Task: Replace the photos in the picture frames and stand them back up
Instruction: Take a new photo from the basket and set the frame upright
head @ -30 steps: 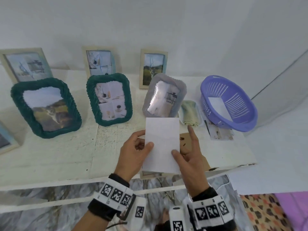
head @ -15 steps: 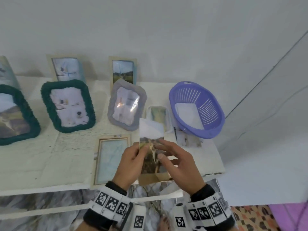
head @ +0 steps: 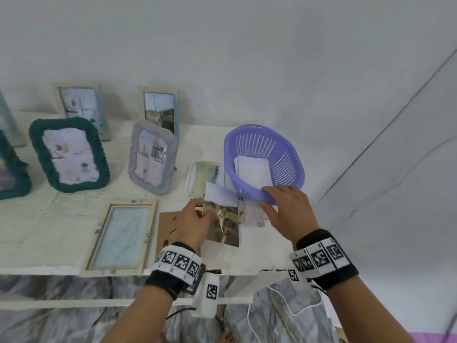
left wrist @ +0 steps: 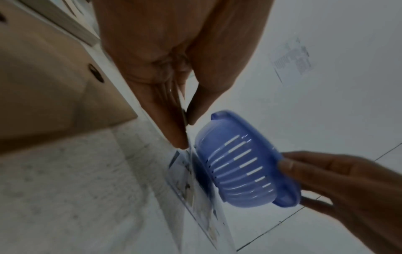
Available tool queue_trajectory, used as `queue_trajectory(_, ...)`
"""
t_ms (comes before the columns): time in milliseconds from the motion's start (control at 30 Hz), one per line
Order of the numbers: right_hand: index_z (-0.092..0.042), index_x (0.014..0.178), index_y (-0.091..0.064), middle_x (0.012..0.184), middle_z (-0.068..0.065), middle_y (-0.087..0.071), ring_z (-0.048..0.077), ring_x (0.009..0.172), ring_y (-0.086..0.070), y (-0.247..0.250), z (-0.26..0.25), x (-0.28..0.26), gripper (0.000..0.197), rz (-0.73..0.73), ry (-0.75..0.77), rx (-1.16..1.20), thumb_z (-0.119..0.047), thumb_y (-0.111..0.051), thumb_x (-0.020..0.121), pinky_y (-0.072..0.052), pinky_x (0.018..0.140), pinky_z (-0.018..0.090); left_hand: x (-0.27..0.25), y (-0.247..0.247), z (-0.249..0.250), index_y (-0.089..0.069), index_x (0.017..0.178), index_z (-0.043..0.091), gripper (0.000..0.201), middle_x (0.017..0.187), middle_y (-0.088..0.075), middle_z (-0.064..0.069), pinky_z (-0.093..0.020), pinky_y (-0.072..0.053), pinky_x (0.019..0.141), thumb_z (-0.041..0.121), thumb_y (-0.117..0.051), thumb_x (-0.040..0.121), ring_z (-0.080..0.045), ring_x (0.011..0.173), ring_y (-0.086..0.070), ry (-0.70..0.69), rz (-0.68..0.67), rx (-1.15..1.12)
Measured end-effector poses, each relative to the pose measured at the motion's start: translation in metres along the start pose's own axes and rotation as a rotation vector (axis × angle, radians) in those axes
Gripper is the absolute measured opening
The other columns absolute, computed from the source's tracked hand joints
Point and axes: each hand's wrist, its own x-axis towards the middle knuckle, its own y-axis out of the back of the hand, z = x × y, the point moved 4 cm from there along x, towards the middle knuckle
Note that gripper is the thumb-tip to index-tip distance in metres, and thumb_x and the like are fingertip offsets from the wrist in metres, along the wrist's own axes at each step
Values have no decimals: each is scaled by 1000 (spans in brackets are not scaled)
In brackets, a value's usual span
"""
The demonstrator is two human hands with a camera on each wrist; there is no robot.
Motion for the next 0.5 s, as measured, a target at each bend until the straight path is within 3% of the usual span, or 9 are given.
queue_trajectory(67, -14, 106, -66, 88, 3, -67, 30, 80, -58, 8, 4, 6, 35, 23, 1, 57, -38, -51, 87, -50, 70, 42, 8, -13, 3, -53, 89, 32, 18, 89, -69, -8, -50, -57, 78, 24, -69, 85, -28, 80, -69, 19, 3, 49)
queue_trajectory(133, -14, 109, -66, 88, 2, -66, 30, 80, -57, 13, 6, 11, 37, 36, 12, 97, -39, -49, 89, -50, 70, 42, 15, -25, 12, -54, 93, 30, 18, 87, -68, 0, -42, -55, 81, 33, -69, 85, -26, 83, -67, -1, 24, 156)
queue_trajectory(233, -14, 111, -66, 89, 1, -67, 29, 79, -58, 15, 7, 15, 41, 35, 36, 102, -43, -46, 90, -50, 69, 41, 23, -43, 25, -53, 98, 19, 19, 89, -63, -3, -29, -42, 76, 28, -67, 88, -27, 95, -60, -11, 42, 237)
queue_trajectory(367, -16, 108, -68, 86, -1, -67, 26, 75, -58, 8, 5, 12, 42, 4, 66, 78, -46, -46, 88, -48, 71, 37, 31, -56, 30, -56, 100, 14, 28, 96, -62, -8, -31, -42, 74, 37, -66, 88, -27, 87, -55, 1, 12, 417)
queue_trajectory(500, -18, 107, -69, 85, -3, -66, 25, 73, -56, -2, 2, 5, 37, -46, 90, 71, -44, -51, 86, -48, 71, 38, 35, -60, 28, -55, 88, 13, 29, 91, -64, -10, -35, -46, 72, 40, -63, 88, -32, 85, -60, -42, 5, 559)
